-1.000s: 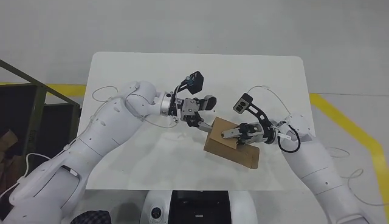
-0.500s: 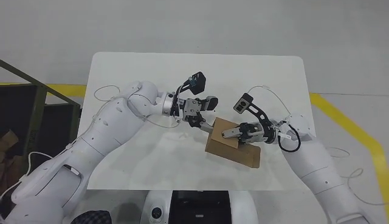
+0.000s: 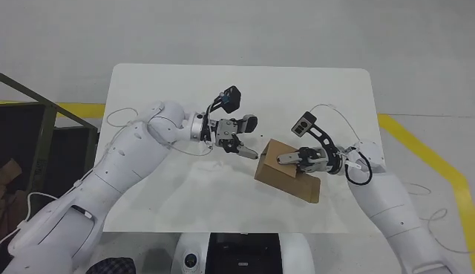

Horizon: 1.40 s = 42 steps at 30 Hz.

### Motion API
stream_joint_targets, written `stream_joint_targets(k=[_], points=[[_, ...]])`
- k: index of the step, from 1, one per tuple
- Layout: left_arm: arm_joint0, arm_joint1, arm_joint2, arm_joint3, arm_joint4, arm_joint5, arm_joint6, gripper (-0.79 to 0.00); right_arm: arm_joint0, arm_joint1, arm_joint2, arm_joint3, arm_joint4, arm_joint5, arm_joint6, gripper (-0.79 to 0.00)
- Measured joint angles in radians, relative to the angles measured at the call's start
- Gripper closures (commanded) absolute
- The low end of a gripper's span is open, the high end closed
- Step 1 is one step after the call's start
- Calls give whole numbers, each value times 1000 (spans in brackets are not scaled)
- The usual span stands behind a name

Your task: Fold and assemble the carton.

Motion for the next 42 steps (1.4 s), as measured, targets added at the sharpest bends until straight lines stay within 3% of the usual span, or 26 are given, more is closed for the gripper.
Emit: stream_joint_targets(k=[7, 14, 20, 26, 31, 42], points=[[50, 23, -58, -64, 12, -3, 39, -785, 7, 10, 7, 1, -32, -18, 0, 0], [74, 40, -63, -151, 87, -3, 61, -785, 32, 19, -14, 4, -43, -40, 0, 0], [76, 50, -55, -203, 252, -3, 195, -785, 49, 26, -52, -3, -38, -65, 0, 0], [59, 65, 18, -242, 462, -3, 386, -785, 65, 32, -81, 4, -18, -78, 0, 0], [28, 86, 103, -194, 612, -3, 599, -785, 81, 36, -101, 12, 1, -89, 0, 0], [-100, 121, 300, -130, 724, -3, 891, -785, 110, 44, -148, 38, -2, -117, 0, 0]])
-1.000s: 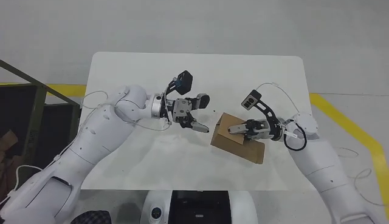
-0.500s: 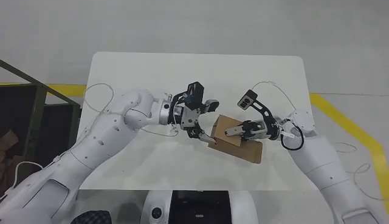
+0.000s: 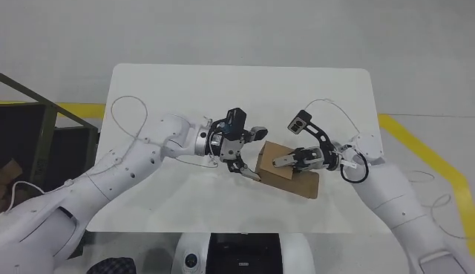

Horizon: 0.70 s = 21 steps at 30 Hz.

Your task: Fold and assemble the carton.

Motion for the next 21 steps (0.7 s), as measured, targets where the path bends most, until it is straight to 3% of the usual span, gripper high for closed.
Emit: stream_joint_targets(k=[10, 21], points=[[-106, 26, 136, 26, -82, 0, 65, -785, 28, -4, -22, 24, 11, -59, 0, 0], [-123, 31, 148, 33, -108, 0, 50, -785, 40, -8, -21, 26, 5, -64, 0, 0]])
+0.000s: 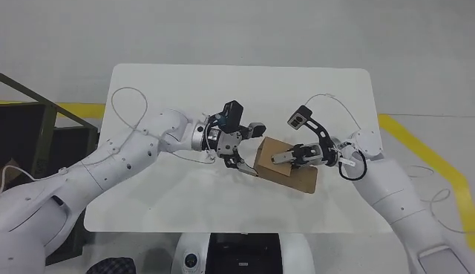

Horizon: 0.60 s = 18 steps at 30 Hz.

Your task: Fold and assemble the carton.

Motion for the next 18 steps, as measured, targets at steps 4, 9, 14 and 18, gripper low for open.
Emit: stream_joint_targets(k=[4, 9, 14, 18], points=[[19, -1, -18, -25, 4, 34, -20, -785, 10, -8, -5, 15, -1, 11, -14, 0], [41, 0, -48, -44, 9, 33, -58, -785, 16, -16, -10, 21, -8, 15, -15, 0], [55, -6, -69, -40, -18, 19, -107, -785, 18, -22, -16, 20, -24, 16, -12, 0], [60, -14, -81, -30, -65, 3, -152, -785, 19, -25, -17, 14, -47, 9, -4, 0]])
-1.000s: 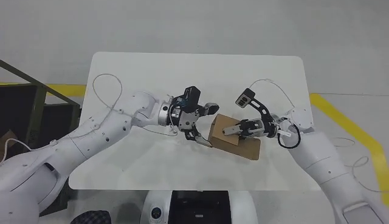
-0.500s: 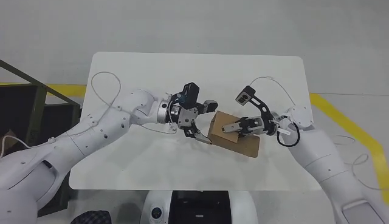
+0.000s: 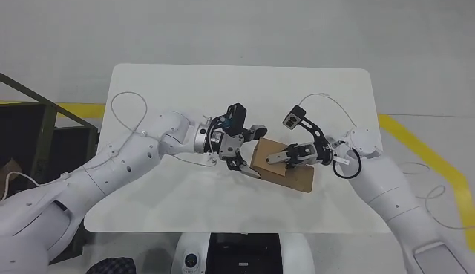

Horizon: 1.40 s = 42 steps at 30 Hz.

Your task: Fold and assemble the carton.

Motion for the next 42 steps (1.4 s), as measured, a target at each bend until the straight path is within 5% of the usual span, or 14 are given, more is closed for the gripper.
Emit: stream_joint_targets(k=[25, 32, 37, 42], points=[[36, -22, -49, -10, -44, -3, -128, -785, -1, -14, 11, -8, -29, 12, 4, 0], [52, -19, -62, -27, -52, -3, -146, -671, 1, -16, 12, -7, -38, 16, 4, 0], [62, -15, -73, -34, -57, -3, -156, -736, 3, -19, 13, -5, -43, 16, 4, 0], [71, -13, -80, -33, -66, -3, -163, -696, 3, -21, 15, -3, -48, 18, 4, 0]])
